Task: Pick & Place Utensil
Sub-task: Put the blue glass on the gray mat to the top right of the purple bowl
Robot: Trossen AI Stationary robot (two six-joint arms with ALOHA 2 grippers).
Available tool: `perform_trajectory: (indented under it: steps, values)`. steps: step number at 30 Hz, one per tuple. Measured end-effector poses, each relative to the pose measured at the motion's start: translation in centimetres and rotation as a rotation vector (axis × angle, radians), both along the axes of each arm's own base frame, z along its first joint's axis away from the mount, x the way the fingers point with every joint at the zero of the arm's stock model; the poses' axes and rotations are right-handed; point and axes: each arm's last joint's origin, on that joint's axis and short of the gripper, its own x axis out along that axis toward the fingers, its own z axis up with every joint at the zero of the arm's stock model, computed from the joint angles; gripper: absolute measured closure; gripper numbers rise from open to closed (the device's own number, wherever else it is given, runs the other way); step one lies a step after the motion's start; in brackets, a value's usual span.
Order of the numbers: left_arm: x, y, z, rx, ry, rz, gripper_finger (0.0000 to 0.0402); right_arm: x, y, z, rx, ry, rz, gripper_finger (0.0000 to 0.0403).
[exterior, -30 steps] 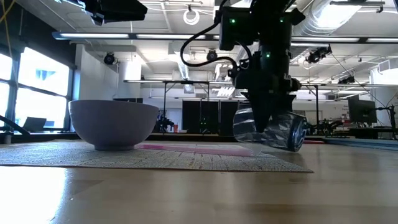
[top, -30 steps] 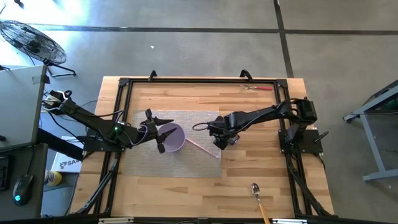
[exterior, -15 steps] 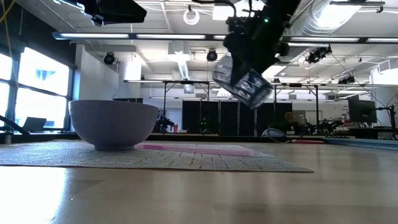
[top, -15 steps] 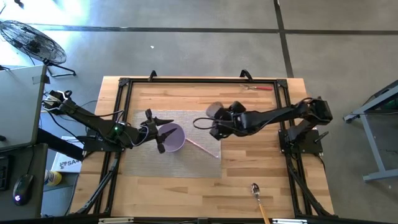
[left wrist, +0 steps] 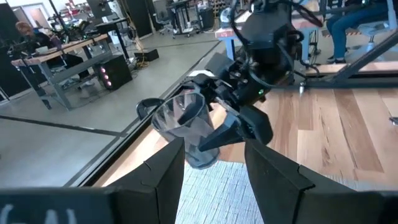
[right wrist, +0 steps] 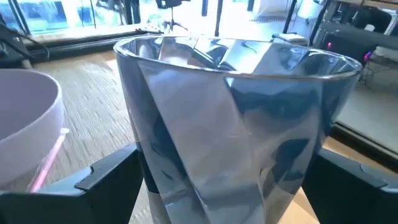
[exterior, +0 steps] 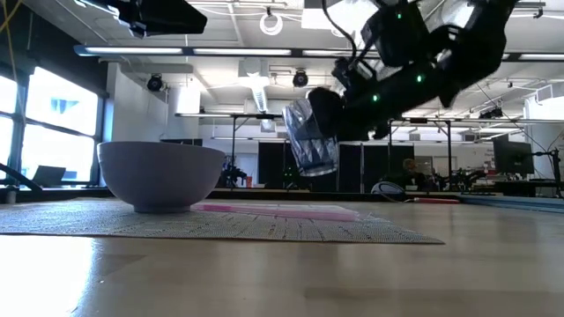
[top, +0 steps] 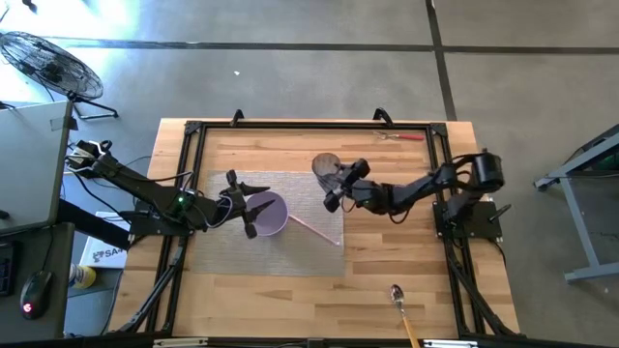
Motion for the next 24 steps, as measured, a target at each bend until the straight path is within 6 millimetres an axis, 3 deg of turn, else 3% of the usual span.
perform_trajectory:
  steps: [8,24]
  values:
    - [0.0,-0.1,-0.1,0.001,0.012,-0.022,0.0236,0.9,-1.8,-4.1,0.007,-0.011,-0.046,0.0033]
    - [0.1,-0.2,-0.3,-0.005,0.032,-0.090,0.0236,1.0,-2.2,-4.4,0.047,-0.050,-0.055,0.0009]
